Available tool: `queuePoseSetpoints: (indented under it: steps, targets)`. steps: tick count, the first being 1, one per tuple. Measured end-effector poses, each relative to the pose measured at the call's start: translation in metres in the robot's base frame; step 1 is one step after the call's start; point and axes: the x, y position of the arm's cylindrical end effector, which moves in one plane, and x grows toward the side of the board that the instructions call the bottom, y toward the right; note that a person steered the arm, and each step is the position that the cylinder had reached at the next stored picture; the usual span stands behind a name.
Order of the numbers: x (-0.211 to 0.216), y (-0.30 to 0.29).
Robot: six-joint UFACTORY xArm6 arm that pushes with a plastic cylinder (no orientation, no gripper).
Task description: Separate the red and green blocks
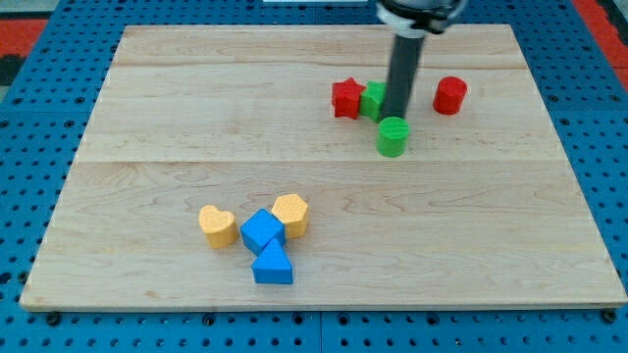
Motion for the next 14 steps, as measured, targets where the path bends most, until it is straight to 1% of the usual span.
queuePoseSetpoints:
  steps: [1, 2, 3, 4, 5, 6, 8, 9, 10, 11, 12, 13, 14]
  targets:
    - [-0.032, -0.057]
    - [-0.037, -0.092]
    - [-0.073, -0.121]
    - [-0.055, -0.124]
    - [-0.021, -0.113]
    - [-0.010, -0.087]
    - [-0.031, -0.017]
    - [-0.053, 0.008]
    - [-0.025, 0.020]
    - [-0.004, 0.057]
    - [-0.003, 0.091]
    - [-0.020, 0.094]
    - [0.017, 0.094]
